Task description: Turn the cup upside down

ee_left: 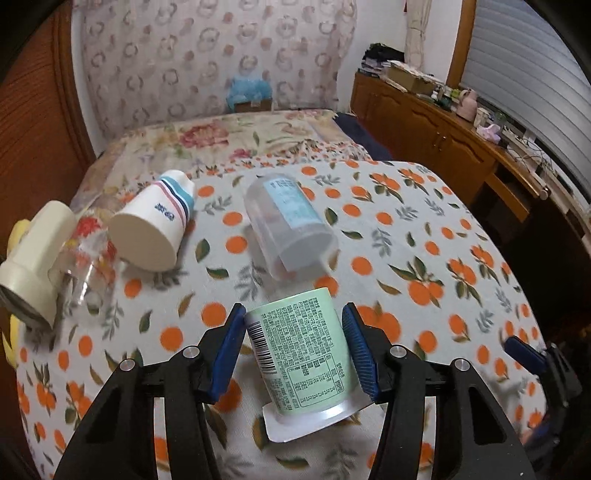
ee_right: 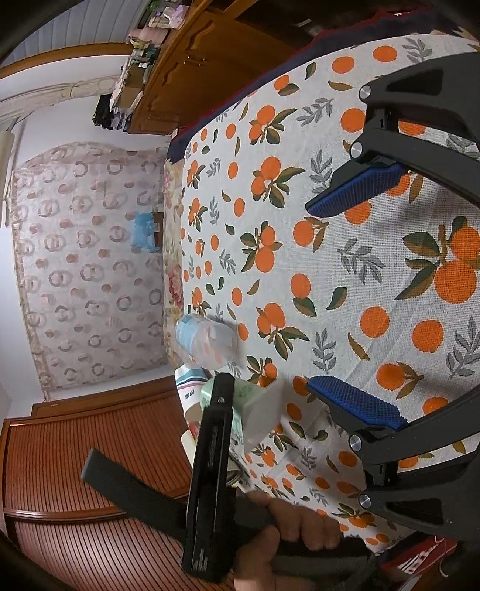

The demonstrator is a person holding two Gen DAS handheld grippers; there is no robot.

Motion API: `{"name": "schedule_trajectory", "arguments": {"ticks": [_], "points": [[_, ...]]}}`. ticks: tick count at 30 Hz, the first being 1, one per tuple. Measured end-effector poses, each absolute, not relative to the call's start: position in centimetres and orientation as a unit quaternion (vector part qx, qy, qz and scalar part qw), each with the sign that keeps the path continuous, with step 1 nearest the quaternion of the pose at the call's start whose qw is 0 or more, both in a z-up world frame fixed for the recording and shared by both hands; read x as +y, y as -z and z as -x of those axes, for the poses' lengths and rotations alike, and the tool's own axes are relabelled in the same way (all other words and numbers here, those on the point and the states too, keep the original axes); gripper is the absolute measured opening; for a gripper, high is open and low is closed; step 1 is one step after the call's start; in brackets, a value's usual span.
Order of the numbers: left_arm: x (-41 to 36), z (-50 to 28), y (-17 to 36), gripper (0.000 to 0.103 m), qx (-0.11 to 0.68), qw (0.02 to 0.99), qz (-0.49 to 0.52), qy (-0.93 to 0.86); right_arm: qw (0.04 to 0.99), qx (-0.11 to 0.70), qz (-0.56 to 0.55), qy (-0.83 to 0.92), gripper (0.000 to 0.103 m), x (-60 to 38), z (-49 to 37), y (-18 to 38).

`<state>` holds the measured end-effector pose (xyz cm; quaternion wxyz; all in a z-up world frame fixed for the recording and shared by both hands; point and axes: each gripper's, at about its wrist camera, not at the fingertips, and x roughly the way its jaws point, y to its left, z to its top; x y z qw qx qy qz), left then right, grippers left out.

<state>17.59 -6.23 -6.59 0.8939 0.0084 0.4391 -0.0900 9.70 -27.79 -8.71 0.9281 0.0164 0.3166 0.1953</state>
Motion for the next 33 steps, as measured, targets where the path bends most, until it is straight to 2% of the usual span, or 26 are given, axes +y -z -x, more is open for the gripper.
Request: {"name": "schedule_trajectory", "arguments": {"ticks": [19, 33], "points": [[-6.7, -15.3, 7.1, 0.05, 0.386, 0.917, -0.059, 0.08, 0.928, 0.317, -0.017, -0.194, 0.09, -27.8, -9.8, 8.8], [-6.7, -12.2, 7.9, 0.046, 0.393, 0.913, -0.072, 0.084, 0.928, 0.317, -0.017, -0.193, 0.09, -27.8, -9.8, 8.8]]}}
